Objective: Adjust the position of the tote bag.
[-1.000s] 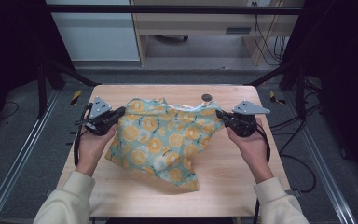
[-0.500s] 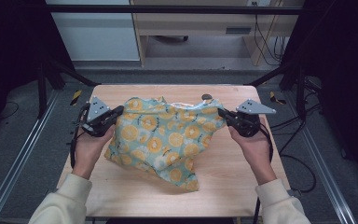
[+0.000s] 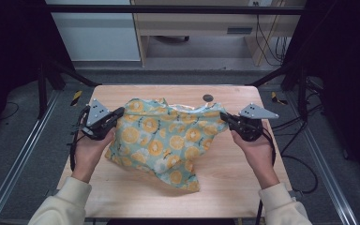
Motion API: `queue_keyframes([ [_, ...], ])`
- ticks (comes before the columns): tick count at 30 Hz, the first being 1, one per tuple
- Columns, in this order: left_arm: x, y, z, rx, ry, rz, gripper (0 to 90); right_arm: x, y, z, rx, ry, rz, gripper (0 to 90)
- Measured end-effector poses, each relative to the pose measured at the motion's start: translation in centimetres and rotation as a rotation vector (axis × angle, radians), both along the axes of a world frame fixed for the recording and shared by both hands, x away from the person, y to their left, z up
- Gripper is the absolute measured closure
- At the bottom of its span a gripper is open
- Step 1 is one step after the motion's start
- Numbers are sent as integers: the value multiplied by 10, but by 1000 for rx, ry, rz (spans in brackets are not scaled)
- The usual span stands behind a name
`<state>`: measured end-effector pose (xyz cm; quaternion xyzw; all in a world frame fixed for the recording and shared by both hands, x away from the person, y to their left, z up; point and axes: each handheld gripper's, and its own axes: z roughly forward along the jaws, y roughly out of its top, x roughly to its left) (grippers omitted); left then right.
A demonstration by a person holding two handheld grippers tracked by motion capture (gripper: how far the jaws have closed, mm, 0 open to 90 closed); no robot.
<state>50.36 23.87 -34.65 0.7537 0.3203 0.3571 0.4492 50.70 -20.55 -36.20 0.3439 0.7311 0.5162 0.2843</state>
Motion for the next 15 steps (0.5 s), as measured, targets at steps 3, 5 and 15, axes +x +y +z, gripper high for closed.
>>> queue_keyframes([
  [3, -5, 1, -2, 22, -9, 3, 900, -5, 2, -5, -5, -3, 0, 900],
  [5, -9, 2, -3, 27, -16, 8, 900, -9, 3, -6, -7, -11, 1, 900],
  [15, -18, 13, -18, 16, -11, 21, 900, -24, 14, -11, -41, -30, 23, 900],
])
